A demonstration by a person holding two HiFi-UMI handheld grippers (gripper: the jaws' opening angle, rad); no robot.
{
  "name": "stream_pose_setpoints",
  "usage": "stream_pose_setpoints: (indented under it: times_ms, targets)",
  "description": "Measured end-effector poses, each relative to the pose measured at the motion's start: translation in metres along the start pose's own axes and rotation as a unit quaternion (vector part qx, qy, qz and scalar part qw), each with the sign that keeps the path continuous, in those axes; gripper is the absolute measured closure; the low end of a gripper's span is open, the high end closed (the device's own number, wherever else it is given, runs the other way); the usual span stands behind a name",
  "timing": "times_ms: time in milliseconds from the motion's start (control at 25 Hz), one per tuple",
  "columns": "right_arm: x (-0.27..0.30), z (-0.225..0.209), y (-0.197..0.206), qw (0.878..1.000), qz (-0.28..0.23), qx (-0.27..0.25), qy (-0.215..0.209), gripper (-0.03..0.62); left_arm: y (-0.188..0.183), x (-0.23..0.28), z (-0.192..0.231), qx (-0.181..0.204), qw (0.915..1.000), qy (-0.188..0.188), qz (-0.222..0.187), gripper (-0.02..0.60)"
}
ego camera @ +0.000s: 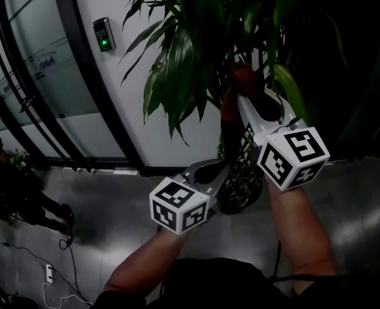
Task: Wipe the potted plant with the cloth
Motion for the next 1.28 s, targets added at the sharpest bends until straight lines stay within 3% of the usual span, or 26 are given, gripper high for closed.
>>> stream_pose_setpoints:
  times_ms: [520,1280]
  targets:
    - [0.025,-0.007,0.032,0.998,0.064,-0.018,0.0,0.523,0.003,0.0,-0.005,-0.002,0.9999,0.012,0.004,0.565]
    - [0.005,0.004,0.061,0.993,0.114,-0.024,-0.034,0.523,0.013,0.002,-0.001,-0.034,0.9994,0.007,-0.003,0.565]
Point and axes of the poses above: the fingertips, and each gripper's own axes: x forward along the fingers, z to its left, y out of its underside, the point moved 10 cm from there along -x, backward along the fingers, and after that the axes turned 1 degree about -z, right-handed, at the moved point
